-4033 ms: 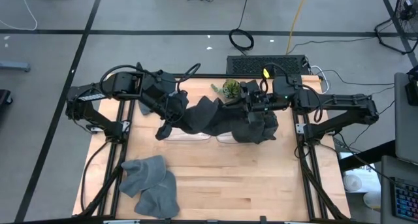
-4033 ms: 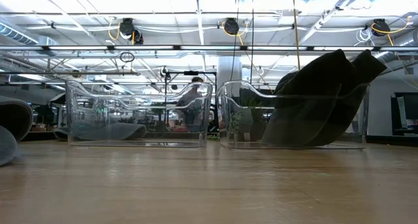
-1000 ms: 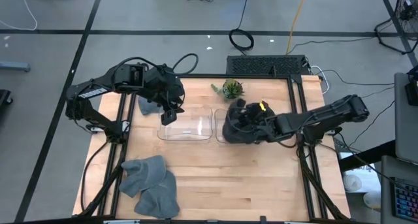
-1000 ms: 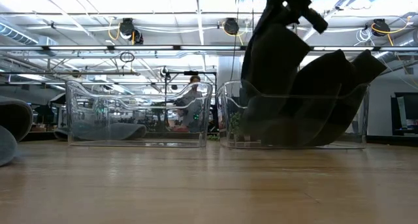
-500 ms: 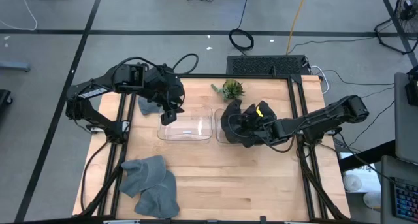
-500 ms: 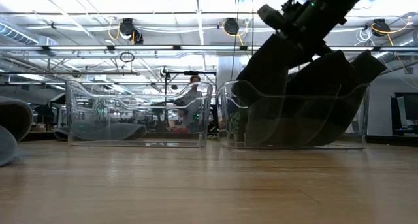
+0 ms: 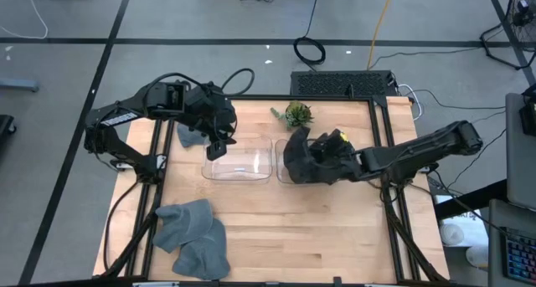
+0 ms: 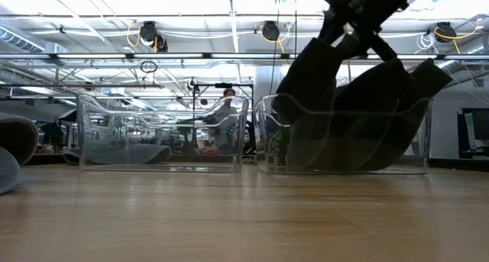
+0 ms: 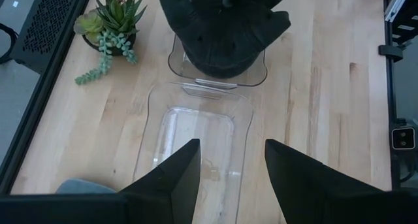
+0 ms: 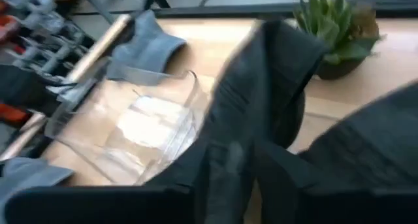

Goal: Pick & Place hat
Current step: Put the black cap into the right transparent bin

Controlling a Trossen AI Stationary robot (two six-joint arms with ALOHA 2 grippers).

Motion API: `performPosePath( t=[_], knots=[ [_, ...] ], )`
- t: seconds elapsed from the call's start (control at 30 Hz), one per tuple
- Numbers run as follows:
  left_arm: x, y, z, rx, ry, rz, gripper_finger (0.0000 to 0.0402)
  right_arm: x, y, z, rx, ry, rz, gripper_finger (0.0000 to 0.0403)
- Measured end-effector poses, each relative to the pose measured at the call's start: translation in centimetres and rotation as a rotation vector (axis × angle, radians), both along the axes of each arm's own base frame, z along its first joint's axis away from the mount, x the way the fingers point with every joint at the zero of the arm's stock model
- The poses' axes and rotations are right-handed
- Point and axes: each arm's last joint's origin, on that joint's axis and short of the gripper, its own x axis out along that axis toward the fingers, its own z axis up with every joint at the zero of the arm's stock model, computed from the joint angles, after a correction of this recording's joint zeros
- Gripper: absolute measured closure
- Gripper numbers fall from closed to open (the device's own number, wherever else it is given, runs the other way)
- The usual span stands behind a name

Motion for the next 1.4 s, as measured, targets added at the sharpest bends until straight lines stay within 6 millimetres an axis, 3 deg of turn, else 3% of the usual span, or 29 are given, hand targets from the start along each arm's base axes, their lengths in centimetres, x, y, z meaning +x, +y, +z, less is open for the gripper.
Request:
performPosePath(
  t=[0.17, 0.27, 0.37, 0.53, 0.67, 1.03, 1.4],
  knots=[
    [0.0, 0.0, 0.0, 0.002, -0.001, -0.002, 0.0220, -1.0, -0.3, 1.9, 0.012, -0.059, 0.068, 0.0241],
    [0.0, 0.0, 0.0, 0.009, -0.004, -0.011, 0.0220, -0.9, -0.6, 3.1, -0.004, -0.133, 0.099, 0.0235],
    [0.0, 0.0, 0.0, 0.011, -0.006, -0.013, 0.0220, -0.4, -1.2, 3.5, -0.016, -0.164, 0.129, 0.0259],
    [0.1, 0.0, 0.0, 0.016, -0.007, -0.019, 0.0220, 1.1, -2.2, 2.9, 0.001, -0.144, 0.200, 0.0338],
    [0.1, 0.0, 0.0, 0.017, -0.007, -0.020, 0.0220, 2.6, -2.6, 3.8, -0.031, -0.134, 0.258, 0.0395],
    [0.1, 0.0, 0.0, 0.011, -0.008, -0.014, 0.0220, 7.2, -4.1, 5.2, -0.053, -0.075, 0.344, 0.0402],
    [0.1, -0.1, 0.0, -0.011, -0.009, -0.019, 0.0220, 11.1, -4.8, 2.5, -0.036, 0.224, 0.609, 0.0403]
  ],
)
